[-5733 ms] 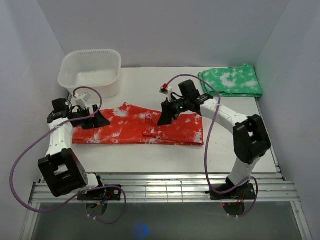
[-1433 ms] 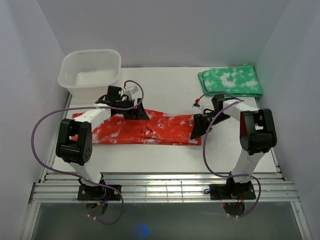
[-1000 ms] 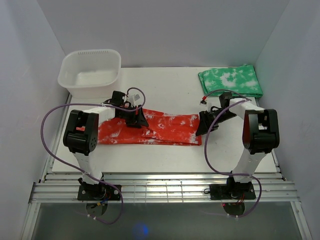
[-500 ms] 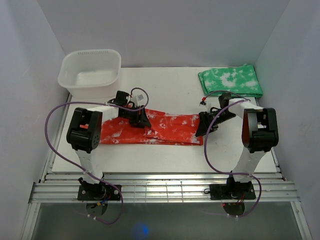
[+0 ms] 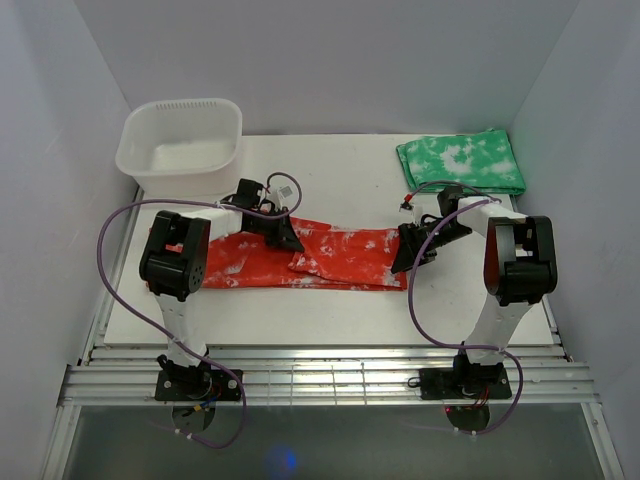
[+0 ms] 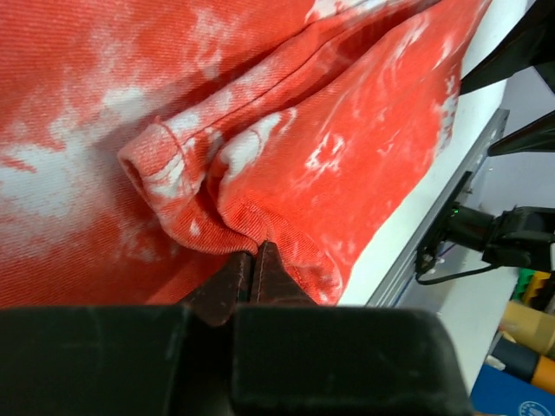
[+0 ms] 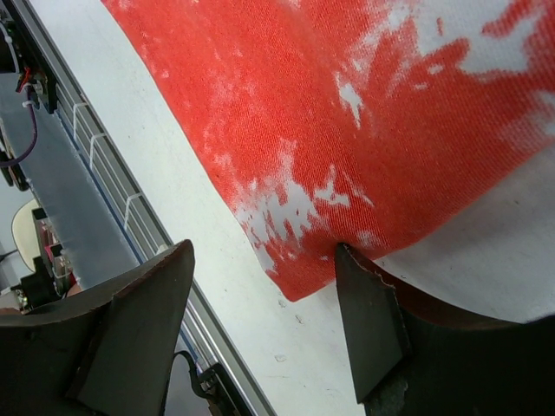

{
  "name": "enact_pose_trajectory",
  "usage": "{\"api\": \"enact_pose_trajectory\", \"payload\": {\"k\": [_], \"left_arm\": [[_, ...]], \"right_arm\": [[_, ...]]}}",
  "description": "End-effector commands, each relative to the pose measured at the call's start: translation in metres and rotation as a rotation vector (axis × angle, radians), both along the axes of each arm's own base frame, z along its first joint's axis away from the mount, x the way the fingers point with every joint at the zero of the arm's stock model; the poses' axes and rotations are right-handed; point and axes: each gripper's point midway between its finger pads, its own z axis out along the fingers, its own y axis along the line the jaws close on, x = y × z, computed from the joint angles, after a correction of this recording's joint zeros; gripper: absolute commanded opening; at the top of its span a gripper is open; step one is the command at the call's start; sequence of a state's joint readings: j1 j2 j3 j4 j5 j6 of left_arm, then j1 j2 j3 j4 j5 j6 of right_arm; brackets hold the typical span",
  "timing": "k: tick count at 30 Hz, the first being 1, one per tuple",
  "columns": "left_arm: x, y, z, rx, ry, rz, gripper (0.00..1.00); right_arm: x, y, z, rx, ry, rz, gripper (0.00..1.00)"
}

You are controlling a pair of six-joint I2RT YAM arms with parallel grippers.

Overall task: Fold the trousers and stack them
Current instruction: Fold the trousers

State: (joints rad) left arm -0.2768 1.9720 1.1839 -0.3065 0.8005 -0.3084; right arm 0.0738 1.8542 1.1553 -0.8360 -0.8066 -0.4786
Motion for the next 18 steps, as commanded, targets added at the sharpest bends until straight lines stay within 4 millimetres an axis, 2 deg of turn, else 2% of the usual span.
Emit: {"api": "enact_pose_trajectory", "payload": {"k": [1, 6, 10, 14, 18], "left_arm": [[0.004, -0.015, 0.035, -0.091, -0.063, -0.048, 0.0], [-0.007, -0.016, 0.075, -0.149, -0.078, -0.068, 0.0], [-0.013, -0.008, 0.092, -0.161, -0.086, -0.06, 0.0], [-0.013, 0.008, 0.097, -0.157, -0.083, -0.04, 0.0], [-0.015, 0.025, 0.084, -0.136, -0.059, -0.016, 0.0]], "right_arm": [[0.001, 0.001, 0.004, 0.012, -0.017, 0.001, 0.72], [0.006, 0.003, 0.019, 0.038, -0.05, -0.014, 0.73], [0.009, 0.006, 0.031, 0.059, -0.071, -0.013, 0.73], [0.014, 0.006, 0.041, 0.063, -0.094, -0.012, 0.73], [0.019, 0.008, 0.046, 0.074, -0.096, -0.012, 0.73]]}}
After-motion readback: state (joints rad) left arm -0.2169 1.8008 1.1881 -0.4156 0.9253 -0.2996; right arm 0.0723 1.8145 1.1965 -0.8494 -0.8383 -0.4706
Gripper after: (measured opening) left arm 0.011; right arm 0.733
